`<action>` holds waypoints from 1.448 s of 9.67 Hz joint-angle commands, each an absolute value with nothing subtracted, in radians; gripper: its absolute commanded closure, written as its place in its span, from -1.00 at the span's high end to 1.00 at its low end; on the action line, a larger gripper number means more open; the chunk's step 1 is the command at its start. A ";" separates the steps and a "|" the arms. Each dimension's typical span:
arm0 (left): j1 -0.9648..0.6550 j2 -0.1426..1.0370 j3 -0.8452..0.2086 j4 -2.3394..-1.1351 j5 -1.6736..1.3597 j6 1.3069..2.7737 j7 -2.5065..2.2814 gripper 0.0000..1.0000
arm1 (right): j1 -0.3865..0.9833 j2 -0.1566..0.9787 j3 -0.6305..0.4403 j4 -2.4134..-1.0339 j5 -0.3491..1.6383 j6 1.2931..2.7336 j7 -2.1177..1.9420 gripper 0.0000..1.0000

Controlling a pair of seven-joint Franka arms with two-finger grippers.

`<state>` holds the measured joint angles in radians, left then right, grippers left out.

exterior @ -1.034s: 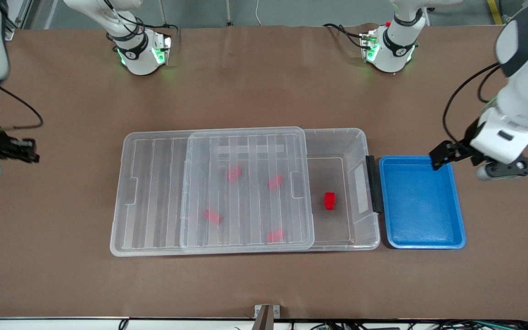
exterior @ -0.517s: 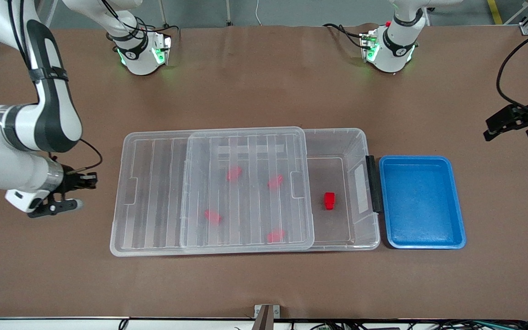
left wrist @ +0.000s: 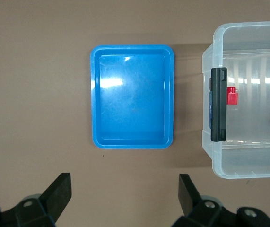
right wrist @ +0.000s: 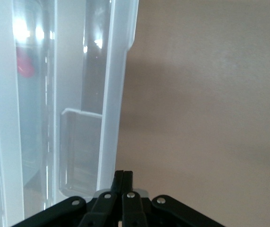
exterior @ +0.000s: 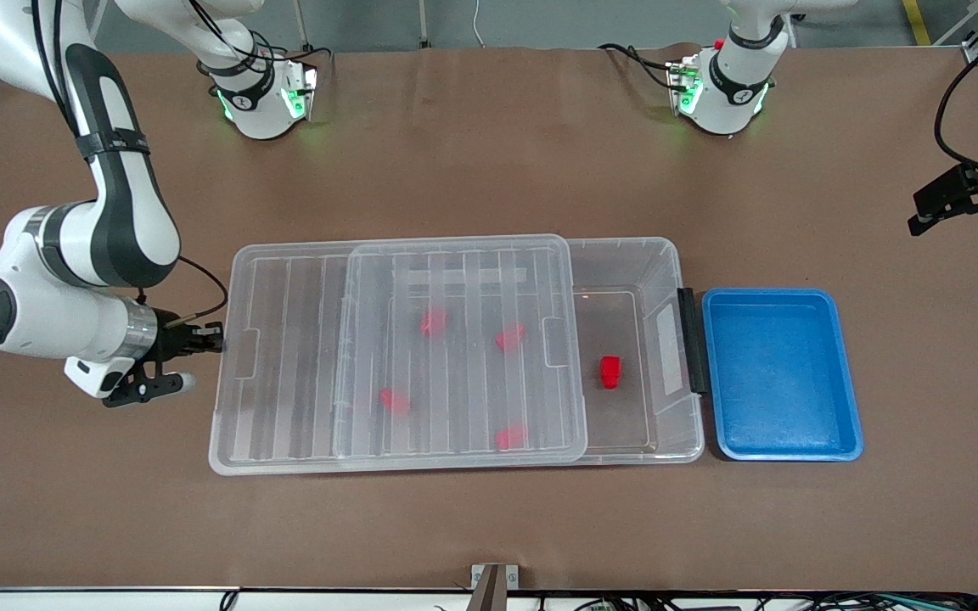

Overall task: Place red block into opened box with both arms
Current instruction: 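Push the clear lid closed over the box with the right gripper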

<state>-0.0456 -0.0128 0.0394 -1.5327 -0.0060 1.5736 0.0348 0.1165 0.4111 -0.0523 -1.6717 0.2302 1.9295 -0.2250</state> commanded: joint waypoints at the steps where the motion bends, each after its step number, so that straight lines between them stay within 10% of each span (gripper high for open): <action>1: -0.051 -0.023 0.040 -1.591 -0.017 1.583 0.037 1.00 | 0.124 0.433 -0.002 -1.638 0.256 1.939 -0.140 -1.00; 11: -0.046 -0.015 0.040 -1.586 -0.008 1.591 0.048 1.00 | 0.156 0.491 0.118 -1.609 0.244 2.022 0.068 -1.00; 12: -0.046 -0.015 0.040 -1.586 -0.008 1.589 0.048 1.00 | 0.144 0.480 0.115 -1.603 0.230 2.002 0.067 -0.68; 13: -0.046 -0.015 0.040 -1.586 -0.008 1.589 0.046 1.00 | 0.123 0.442 0.107 -1.603 0.172 1.950 0.069 0.85; 14: -0.046 -0.015 0.040 -1.586 -0.008 1.589 0.048 1.00 | 0.091 0.361 0.104 -1.611 0.078 1.892 0.074 1.00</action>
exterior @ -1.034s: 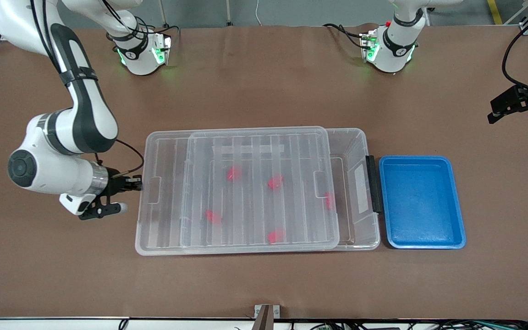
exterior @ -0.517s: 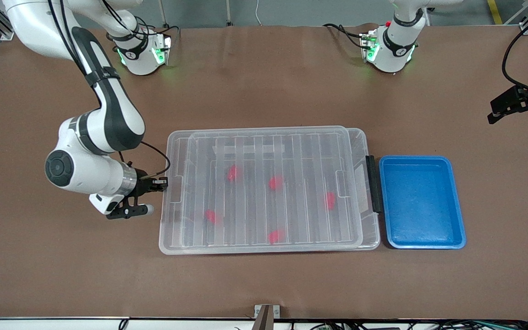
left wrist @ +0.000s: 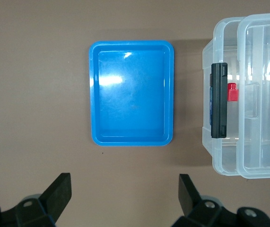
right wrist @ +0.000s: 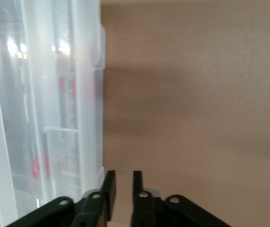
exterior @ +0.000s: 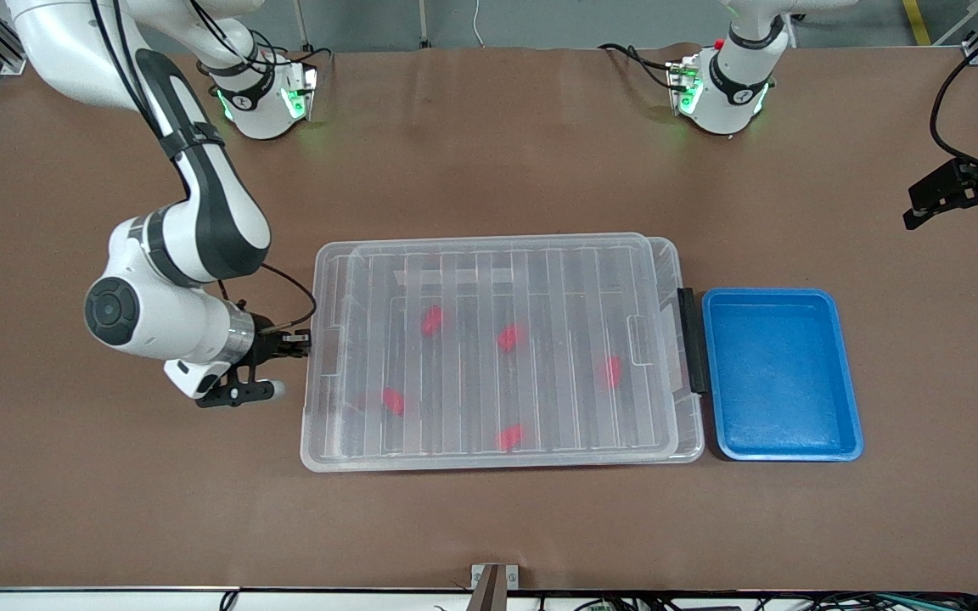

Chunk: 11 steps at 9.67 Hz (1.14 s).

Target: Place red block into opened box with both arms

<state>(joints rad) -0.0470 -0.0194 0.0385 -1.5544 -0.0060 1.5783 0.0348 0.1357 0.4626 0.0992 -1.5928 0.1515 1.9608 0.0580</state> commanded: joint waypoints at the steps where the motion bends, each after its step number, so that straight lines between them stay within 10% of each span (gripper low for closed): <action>1: -0.046 -0.015 0.040 -1.585 -0.008 1.589 0.048 1.00 | 0.066 0.280 0.082 -1.611 0.033 1.838 0.075 1.00; 6: -0.046 -0.015 0.040 -1.585 -0.009 1.589 0.046 1.00 | -0.018 -0.044 -0.078 -1.606 0.014 1.547 0.071 1.00; 11: -0.049 -0.017 0.037 -1.583 -0.008 1.589 0.038 1.00 | -0.014 -0.028 -0.083 -1.511 0.014 1.497 0.064 1.00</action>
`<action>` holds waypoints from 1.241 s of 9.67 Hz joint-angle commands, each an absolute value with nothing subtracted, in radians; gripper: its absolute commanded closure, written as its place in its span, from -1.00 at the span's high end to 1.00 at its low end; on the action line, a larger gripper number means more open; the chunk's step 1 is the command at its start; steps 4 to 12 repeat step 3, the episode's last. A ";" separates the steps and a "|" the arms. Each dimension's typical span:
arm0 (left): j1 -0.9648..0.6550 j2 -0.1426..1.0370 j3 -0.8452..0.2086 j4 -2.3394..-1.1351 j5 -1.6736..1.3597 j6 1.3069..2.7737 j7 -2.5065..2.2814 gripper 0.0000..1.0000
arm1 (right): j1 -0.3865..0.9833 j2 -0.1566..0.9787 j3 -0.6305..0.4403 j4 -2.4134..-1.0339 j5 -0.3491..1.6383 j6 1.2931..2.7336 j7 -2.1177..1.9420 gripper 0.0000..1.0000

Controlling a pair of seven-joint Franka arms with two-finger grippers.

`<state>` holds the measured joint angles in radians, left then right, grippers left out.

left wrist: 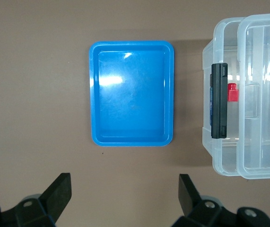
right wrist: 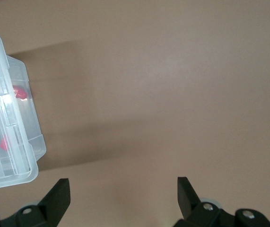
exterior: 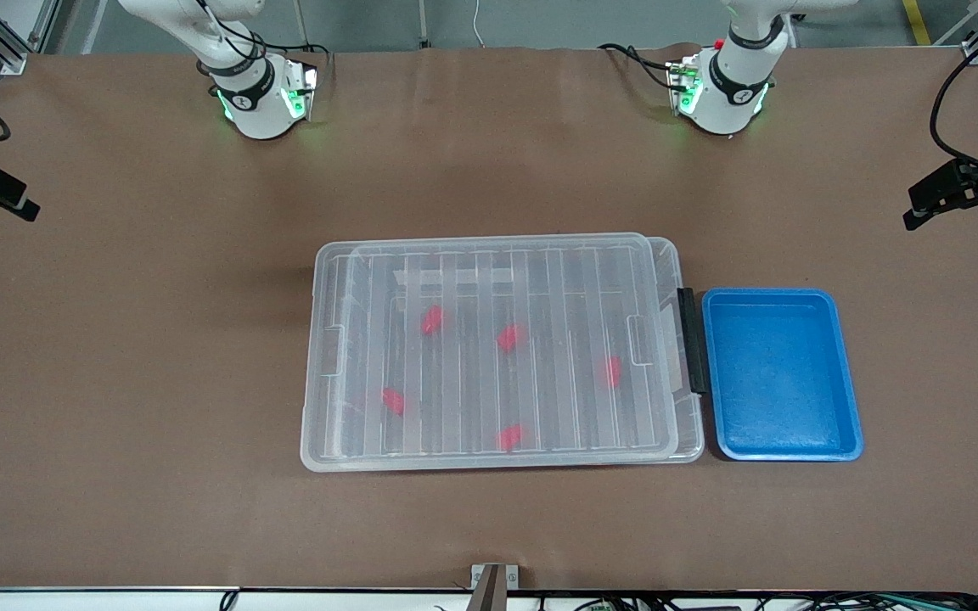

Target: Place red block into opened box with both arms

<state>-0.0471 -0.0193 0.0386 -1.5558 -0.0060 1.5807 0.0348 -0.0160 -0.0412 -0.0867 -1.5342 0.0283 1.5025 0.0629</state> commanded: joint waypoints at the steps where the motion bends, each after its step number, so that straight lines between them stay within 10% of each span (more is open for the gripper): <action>1: -0.048 -0.017 0.037 -1.583 -0.011 1.589 0.038 1.00 | -0.012 -0.028 -0.083 -1.512 0.014 1.496 0.064 1.00; 12: -0.048 -0.017 0.037 -1.583 -0.014 1.589 0.038 1.00 | -0.012 -0.028 -0.081 -1.513 0.014 1.494 0.064 1.00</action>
